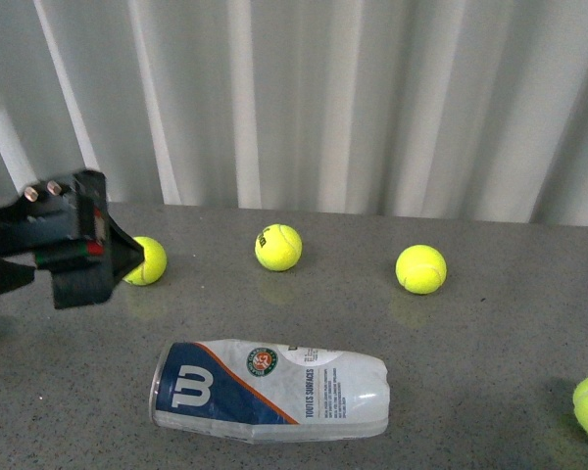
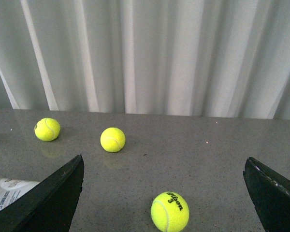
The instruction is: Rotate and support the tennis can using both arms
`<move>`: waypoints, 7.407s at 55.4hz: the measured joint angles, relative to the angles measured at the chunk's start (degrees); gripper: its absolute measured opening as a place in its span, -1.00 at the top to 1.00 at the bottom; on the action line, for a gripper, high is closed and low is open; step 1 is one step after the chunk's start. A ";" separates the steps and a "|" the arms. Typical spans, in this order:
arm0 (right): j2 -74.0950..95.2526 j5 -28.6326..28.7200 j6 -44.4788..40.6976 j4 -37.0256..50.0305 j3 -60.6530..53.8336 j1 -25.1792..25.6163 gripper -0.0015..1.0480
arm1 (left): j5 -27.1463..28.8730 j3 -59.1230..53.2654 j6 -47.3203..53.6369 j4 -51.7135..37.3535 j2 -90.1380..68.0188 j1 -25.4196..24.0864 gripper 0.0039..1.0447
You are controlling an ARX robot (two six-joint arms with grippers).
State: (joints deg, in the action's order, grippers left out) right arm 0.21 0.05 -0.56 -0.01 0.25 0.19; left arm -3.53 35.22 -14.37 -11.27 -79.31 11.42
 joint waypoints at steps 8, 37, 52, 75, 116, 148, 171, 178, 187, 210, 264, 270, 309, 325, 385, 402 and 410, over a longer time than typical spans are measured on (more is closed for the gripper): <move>0.00 0.00 0.00 0.00 0.00 0.00 -0.86 | 0.04 0.83 0.59 -1.40 -6.10 -1.44 -0.87; 0.00 0.00 0.00 0.00 0.00 0.00 -0.86 | -1.60 0.76 -2.93 -16.41 -24.35 -1.33 -0.87; 0.00 0.00 0.00 0.00 0.00 0.00 -0.86 | -3.76 0.68 -12.33 -27.93 -32.65 4.42 -0.87; 0.00 0.00 0.00 0.00 0.00 0.00 -0.86 | -5.18 -0.13 -21.86 -36.11 -37.29 8.28 -0.53; 0.00 0.00 0.00 0.00 0.00 0.00 -0.86 | -17.94 -0.33 -29.16 -25.18 -14.01 3.48 0.94; 0.00 0.00 0.00 0.00 0.00 0.00 -0.86 | -1.86 37.11 61.55 47.65 -3.50 8.85 0.94; 0.00 0.00 0.00 0.00 0.00 0.00 -0.86 | 4.11 41.79 80.76 59.36 -10.75 13.20 0.94; 0.00 0.00 0.00 0.00 0.00 0.00 -0.86 | 3.17 42.64 80.54 60.26 -12.26 14.19 0.94; 0.00 0.00 0.00 0.00 0.00 0.00 -0.86 | 3.39 44.24 80.46 60.30 -14.49 15.21 0.94; 0.00 0.00 0.00 0.00 0.00 0.00 -0.86 | 1.90 47.12 78.05 59.12 -21.05 17.03 0.94; 0.00 0.00 0.00 0.00 0.00 0.00 -0.86 | 3.54 48.46 75.63 55.43 -25.42 15.98 -0.63; 0.00 0.00 0.00 0.00 0.00 0.00 -0.86 | 3.58 48.48 75.71 55.43 -25.22 15.47 -0.90; 0.00 0.00 0.00 0.00 0.00 0.00 -0.86 | -4.66 40.35 56.96 33.62 0.20 10.49 -0.87; 0.00 0.00 0.00 0.00 0.00 0.00 -0.86 | -14.97 15.45 40.35 26.67 20.13 -1.97 -0.87; 0.00 -0.02 0.00 0.00 0.00 0.00 -0.86 | 3.56 -31.85 14.43 -11.96 52.48 -11.41 0.94; 0.00 -0.02 0.00 0.00 0.00 0.00 -0.86 | 3.65 -33.86 14.27 -9.22 58.73 -11.41 0.94; 0.00 0.00 0.00 0.00 0.00 0.00 -0.86 | 3.54 -33.86 14.27 -6.40 61.92 -11.41 0.94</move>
State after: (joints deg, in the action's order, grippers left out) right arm 0.21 0.05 -0.56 -0.01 0.25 0.19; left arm 0.01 1.37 -0.10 -17.67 -17.39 0.01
